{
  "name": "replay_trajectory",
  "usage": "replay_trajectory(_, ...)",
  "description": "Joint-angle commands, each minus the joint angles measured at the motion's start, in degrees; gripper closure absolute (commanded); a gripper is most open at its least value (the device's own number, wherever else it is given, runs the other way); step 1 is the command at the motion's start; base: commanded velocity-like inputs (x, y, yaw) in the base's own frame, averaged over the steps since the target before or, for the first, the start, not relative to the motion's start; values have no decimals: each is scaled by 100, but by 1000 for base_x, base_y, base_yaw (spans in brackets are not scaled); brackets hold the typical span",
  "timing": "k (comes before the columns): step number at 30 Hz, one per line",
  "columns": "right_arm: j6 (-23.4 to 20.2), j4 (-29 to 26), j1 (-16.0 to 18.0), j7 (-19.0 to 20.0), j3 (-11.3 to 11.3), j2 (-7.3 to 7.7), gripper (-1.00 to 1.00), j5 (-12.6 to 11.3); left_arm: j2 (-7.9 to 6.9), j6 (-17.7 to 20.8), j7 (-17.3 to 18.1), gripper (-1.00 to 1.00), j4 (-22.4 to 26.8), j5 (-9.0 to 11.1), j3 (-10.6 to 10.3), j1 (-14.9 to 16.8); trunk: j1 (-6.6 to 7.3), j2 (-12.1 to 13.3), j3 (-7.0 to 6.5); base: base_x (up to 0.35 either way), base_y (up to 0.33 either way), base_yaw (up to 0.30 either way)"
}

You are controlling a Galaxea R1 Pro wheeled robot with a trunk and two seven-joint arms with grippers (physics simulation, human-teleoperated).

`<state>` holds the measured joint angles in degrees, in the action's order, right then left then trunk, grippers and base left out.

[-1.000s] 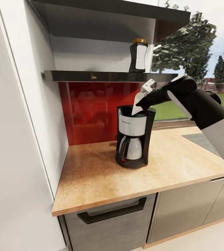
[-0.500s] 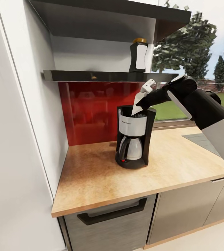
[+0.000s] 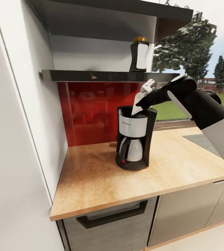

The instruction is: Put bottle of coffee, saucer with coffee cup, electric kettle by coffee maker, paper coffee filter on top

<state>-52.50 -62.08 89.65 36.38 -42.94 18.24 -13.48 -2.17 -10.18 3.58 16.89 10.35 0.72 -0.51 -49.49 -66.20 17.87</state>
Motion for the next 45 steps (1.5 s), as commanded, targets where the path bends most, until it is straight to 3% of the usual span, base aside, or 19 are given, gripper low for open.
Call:
replay_trajectory(1,-32,-6,8,-17,-13,5,100,-41,-1,-1,37,-100,7,55,7,-2,-1,-4,6,81,0,0)
replay_trajectory(45,-32,-15,8,-17,-13,5,100,-41,-3,-1,45,-100,7,55,1,-2,-1,-4,6,46,0,0)
